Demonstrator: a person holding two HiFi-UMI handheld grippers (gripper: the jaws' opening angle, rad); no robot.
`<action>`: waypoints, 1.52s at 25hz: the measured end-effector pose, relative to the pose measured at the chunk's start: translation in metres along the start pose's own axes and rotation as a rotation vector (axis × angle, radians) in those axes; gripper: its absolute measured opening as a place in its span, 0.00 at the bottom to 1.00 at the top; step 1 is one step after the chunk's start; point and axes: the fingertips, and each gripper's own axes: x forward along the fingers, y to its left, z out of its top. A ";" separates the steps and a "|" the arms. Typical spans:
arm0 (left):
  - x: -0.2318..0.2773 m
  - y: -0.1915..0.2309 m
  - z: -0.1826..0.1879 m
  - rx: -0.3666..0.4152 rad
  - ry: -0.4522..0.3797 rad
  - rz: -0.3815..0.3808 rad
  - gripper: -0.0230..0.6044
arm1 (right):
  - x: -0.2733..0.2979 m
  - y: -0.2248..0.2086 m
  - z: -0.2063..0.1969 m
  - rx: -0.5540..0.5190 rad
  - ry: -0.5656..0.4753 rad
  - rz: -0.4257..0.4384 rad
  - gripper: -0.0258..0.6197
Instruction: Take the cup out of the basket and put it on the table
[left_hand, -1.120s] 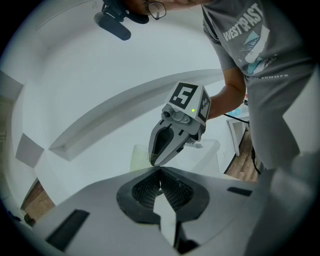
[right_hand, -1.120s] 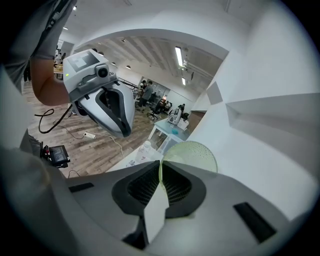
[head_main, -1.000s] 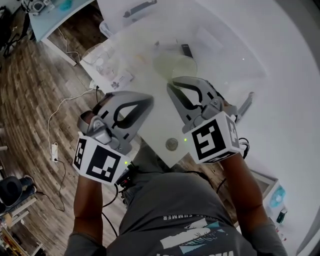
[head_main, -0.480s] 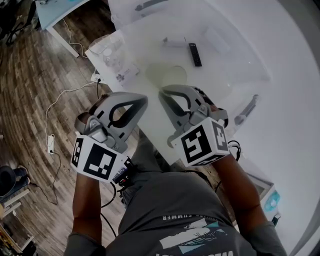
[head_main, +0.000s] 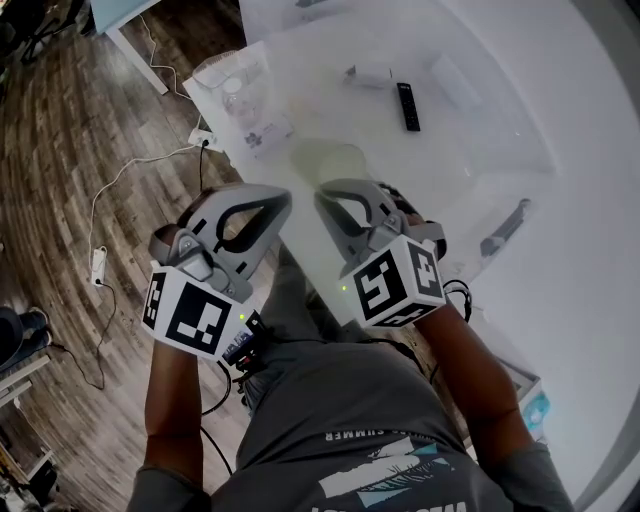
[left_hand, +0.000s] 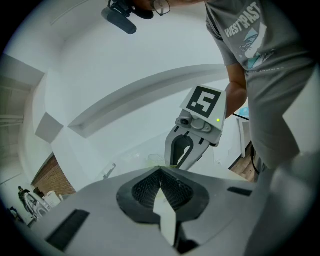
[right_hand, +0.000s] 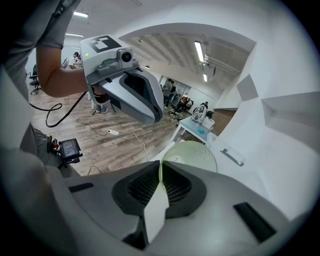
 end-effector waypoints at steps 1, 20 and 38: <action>0.000 -0.001 -0.003 -0.009 0.005 0.002 0.05 | 0.003 0.004 -0.001 -0.004 0.002 0.011 0.09; 0.000 -0.013 -0.058 -0.122 0.059 0.009 0.05 | 0.058 0.053 -0.028 -0.018 0.073 0.155 0.09; -0.001 -0.026 -0.099 -0.204 0.085 -0.005 0.05 | 0.105 0.089 -0.086 0.023 0.205 0.250 0.09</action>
